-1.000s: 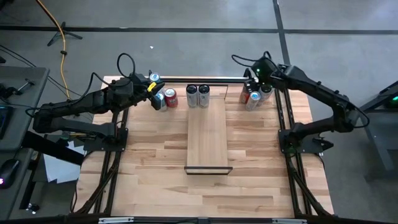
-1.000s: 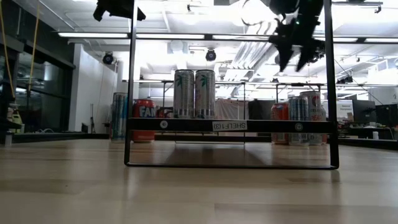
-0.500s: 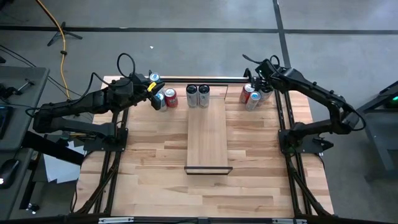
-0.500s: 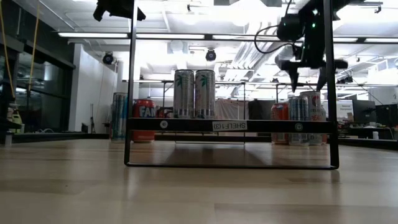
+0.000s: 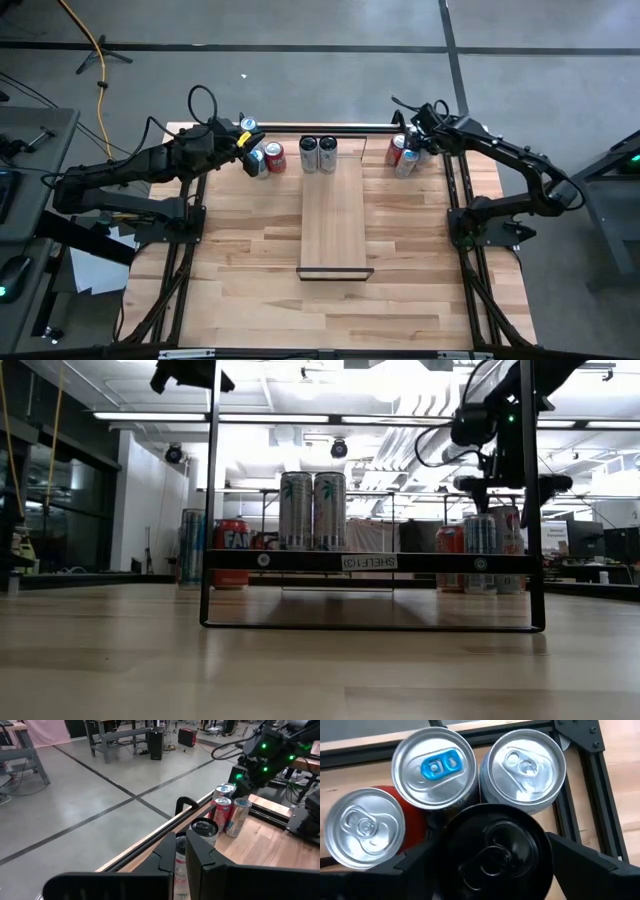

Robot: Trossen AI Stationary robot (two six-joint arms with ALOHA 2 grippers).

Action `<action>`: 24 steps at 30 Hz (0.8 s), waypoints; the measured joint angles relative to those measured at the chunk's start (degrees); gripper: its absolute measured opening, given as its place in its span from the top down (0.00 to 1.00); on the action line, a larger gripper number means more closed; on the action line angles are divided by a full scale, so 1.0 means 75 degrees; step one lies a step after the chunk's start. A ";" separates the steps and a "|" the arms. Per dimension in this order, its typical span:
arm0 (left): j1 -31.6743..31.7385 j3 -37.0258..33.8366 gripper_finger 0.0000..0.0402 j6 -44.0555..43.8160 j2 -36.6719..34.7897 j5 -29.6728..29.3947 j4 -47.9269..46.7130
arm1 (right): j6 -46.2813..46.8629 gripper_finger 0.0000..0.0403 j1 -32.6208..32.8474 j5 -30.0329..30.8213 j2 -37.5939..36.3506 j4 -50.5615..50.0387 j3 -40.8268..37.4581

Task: Place canned beverage on shelf
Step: Put the white-pink soda can on the shelf aligned with the other white-pink soda can

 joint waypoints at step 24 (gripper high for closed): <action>0.0000 0.0003 1.00 -0.0003 0.0000 -0.0055 0.0052 | -0.3524 0.41 0.0940 -0.0549 -0.0771 -0.0773 0.3938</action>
